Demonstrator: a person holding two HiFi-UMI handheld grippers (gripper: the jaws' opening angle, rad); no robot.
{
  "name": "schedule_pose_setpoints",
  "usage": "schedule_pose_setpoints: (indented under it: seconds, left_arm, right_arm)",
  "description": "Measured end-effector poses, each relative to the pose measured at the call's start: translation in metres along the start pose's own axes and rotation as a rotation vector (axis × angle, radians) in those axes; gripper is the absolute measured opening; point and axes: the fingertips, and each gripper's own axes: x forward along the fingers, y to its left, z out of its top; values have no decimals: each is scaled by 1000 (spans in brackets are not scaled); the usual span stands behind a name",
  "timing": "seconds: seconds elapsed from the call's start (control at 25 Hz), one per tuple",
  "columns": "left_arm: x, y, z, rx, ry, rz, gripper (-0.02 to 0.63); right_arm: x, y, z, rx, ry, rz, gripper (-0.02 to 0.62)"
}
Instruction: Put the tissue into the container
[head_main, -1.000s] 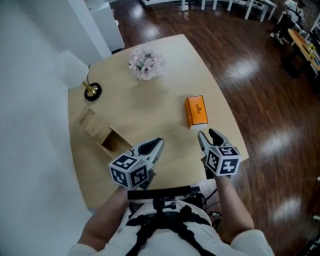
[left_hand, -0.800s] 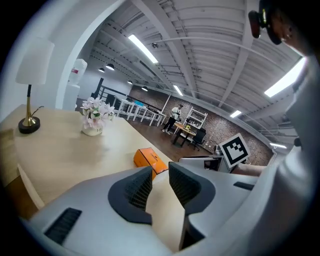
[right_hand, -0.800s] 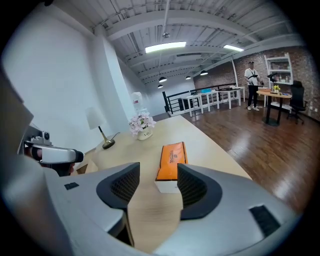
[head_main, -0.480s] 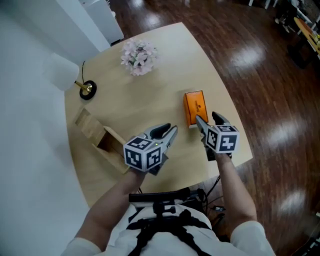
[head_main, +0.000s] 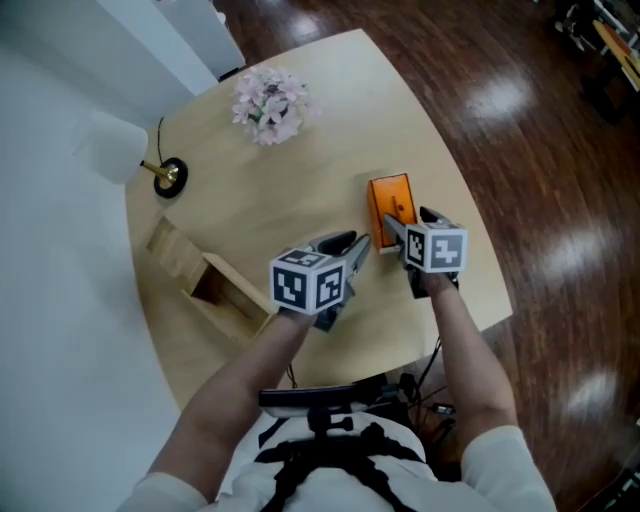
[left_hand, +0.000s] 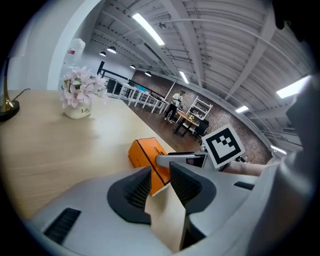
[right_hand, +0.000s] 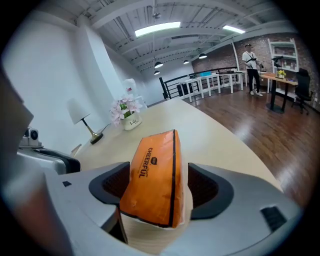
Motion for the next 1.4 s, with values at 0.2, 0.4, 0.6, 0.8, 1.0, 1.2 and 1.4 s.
schedule_pose_setpoints:
  seconds: [0.2, 0.4, 0.6, 0.8, 1.0, 1.2, 1.4]
  left_arm:
    - [9, 7, -7, -10, 37, 18, 104]
    - [13, 12, -14, -24, 54, 21, 103]
    - [9, 11, -17, -47, 53, 16, 104]
    - [-4, 10, -10, -52, 8, 28, 104]
    - [-27, 6, 2, -78, -66, 23, 103]
    - [-56, 9, 8, -89, -118, 37, 103]
    - [-97, 17, 5, -100, -175, 61, 103]
  right_arm:
    - [9, -3, -9, 32, 19, 21, 357]
    - [12, -3, -12, 66, 5, 68, 356]
    - [9, -3, -10, 101, -13, 93, 297]
    - [4, -2, -6, 94, -25, 83, 259]
    - [-6, 8, 8, 83, -59, 107, 255]
    - [-18, 31, 23, 48, -77, 130, 252]
    - [-28, 67, 25, 13, -91, 158, 249]
